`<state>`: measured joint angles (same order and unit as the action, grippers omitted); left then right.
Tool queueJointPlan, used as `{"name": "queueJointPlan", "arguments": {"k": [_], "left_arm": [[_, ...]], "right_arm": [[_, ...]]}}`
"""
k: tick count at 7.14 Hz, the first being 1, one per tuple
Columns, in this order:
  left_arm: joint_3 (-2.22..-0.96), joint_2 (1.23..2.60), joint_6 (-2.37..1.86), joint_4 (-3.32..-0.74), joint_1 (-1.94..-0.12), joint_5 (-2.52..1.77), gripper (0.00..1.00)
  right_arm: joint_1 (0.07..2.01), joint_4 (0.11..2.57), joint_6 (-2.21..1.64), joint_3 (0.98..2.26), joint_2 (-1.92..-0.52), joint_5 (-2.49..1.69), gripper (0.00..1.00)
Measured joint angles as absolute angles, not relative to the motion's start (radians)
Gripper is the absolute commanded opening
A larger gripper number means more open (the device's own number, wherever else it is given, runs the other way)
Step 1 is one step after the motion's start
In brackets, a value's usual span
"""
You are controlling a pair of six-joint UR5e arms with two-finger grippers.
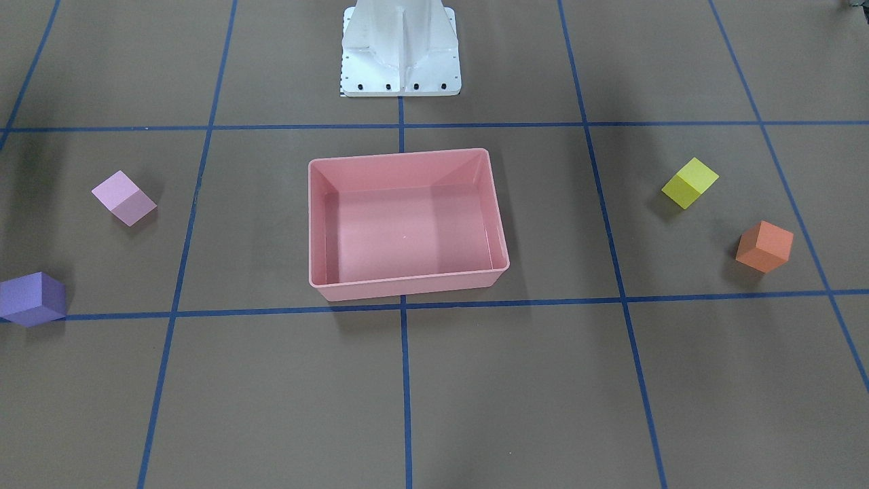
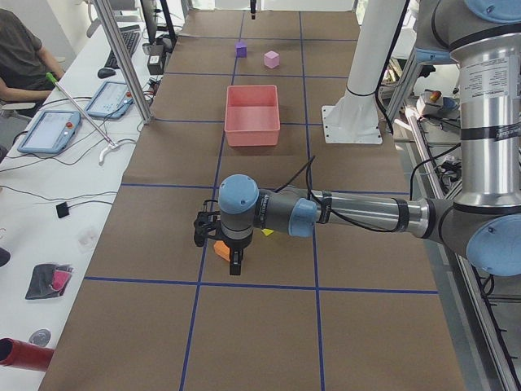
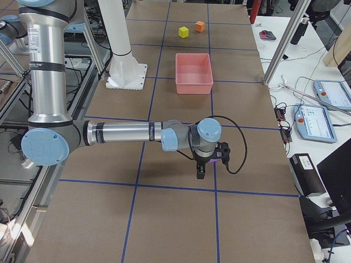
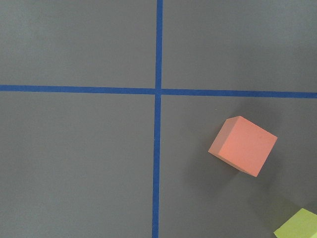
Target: Place blocks into pink bin with both arms
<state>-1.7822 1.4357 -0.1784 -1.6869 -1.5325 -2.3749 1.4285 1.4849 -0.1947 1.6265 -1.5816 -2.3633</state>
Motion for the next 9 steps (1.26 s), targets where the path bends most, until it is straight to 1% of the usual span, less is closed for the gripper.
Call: {"name": "queueJointPlan", "arguments": {"k": [5, 7, 9], "left_arm": [[-1.782, 1.430, -0.178, -1.704, -1.522, -2.377, 1.00], [-1.781, 1.430, -0.179, -1.704, -1.511, -2.376, 1.00], [-1.782, 1.430, -0.182, -1.725, -1.494, -2.376, 1.00]], "right_arm": [[1.414, 1.475, -0.197, 1.633, -1.582, -2.434, 0.99], [1.336, 1.388, -0.283, 1.670, -1.583, -2.453, 0.99], [1.216, 1.220, -0.398, 1.696, -1.601, -2.447, 0.99]]}}
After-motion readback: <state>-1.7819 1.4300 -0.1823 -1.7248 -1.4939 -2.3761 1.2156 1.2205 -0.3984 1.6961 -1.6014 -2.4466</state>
